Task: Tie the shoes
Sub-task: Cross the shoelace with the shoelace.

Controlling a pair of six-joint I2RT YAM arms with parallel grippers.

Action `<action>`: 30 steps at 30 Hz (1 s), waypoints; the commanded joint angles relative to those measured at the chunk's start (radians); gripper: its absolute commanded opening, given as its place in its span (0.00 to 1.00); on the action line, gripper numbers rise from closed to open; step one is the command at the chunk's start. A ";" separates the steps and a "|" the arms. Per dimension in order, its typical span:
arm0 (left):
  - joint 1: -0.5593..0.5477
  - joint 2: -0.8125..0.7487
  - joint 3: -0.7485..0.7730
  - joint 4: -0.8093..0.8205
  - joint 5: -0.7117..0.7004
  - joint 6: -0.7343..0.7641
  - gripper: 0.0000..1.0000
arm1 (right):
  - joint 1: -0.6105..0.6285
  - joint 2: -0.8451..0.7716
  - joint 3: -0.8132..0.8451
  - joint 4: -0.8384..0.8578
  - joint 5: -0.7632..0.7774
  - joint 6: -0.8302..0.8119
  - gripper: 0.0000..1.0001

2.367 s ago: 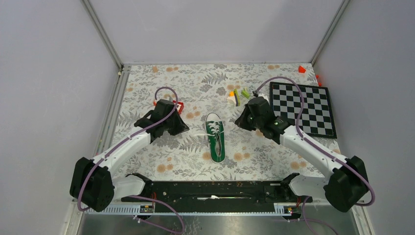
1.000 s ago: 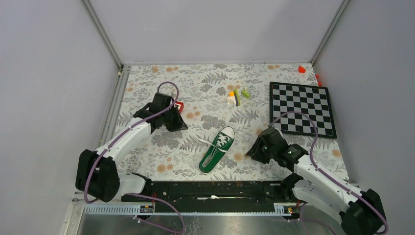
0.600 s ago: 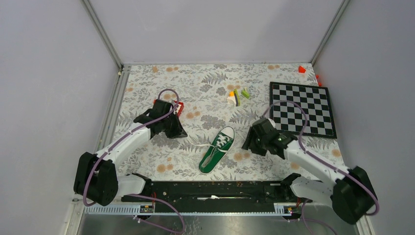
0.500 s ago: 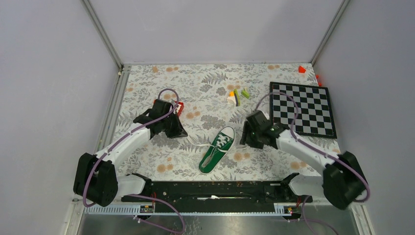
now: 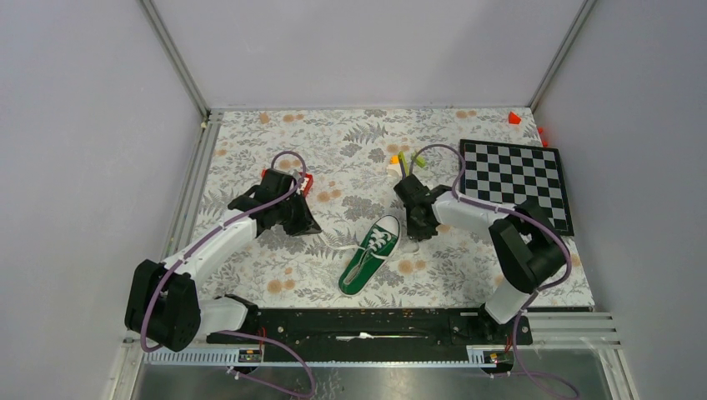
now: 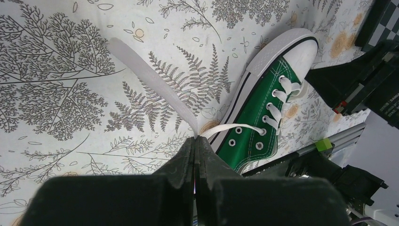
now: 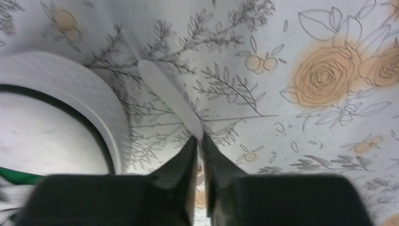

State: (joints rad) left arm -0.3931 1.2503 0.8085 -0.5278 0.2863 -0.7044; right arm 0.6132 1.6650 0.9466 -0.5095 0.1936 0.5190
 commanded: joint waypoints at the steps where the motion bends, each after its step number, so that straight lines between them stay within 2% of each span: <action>1: -0.007 0.004 0.029 0.041 0.030 0.002 0.00 | 0.002 0.026 0.024 0.000 0.026 0.005 0.00; 6: -0.009 0.010 0.053 0.019 0.015 0.016 0.00 | 0.002 -0.220 -0.117 -0.013 0.180 0.081 0.00; 13: -0.010 0.047 0.099 0.002 -0.005 0.032 0.00 | 0.002 -0.601 -0.237 -0.145 0.253 0.192 0.00; 15: -0.012 0.060 0.109 0.007 -0.001 0.029 0.00 | 0.001 -0.662 -0.287 -0.144 0.266 0.236 0.00; 16: -0.013 0.066 0.111 0.011 0.002 0.028 0.00 | 0.000 -0.675 -0.308 -0.134 0.258 0.245 0.10; 17: -0.015 0.069 0.114 0.014 0.003 0.027 0.00 | 0.001 -0.676 -0.315 -0.134 0.241 0.247 0.35; 18: -0.016 0.074 0.117 0.013 0.006 0.026 0.00 | 0.001 -0.669 -0.302 -0.143 0.218 0.250 0.51; 19: -0.016 0.076 0.119 0.013 0.009 0.028 0.00 | 0.002 -0.660 -0.283 -0.160 0.179 0.251 0.61; 23: -0.018 0.070 0.115 0.009 0.001 0.032 0.00 | 0.072 -0.678 -0.231 -0.161 0.144 0.292 0.72; 26: -0.018 0.064 0.108 0.009 -0.008 0.030 0.00 | 0.207 -0.669 -0.198 -0.107 0.138 0.354 0.73; 30: -0.018 0.054 0.100 0.009 -0.016 0.025 0.00 | 0.352 -0.565 -0.170 0.009 0.078 0.433 0.73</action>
State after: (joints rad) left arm -0.4068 1.3254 0.8799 -0.5377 0.2844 -0.6853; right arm 0.8513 1.0210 0.7193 -0.6220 0.3183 0.8436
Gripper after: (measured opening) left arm 0.009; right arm 0.729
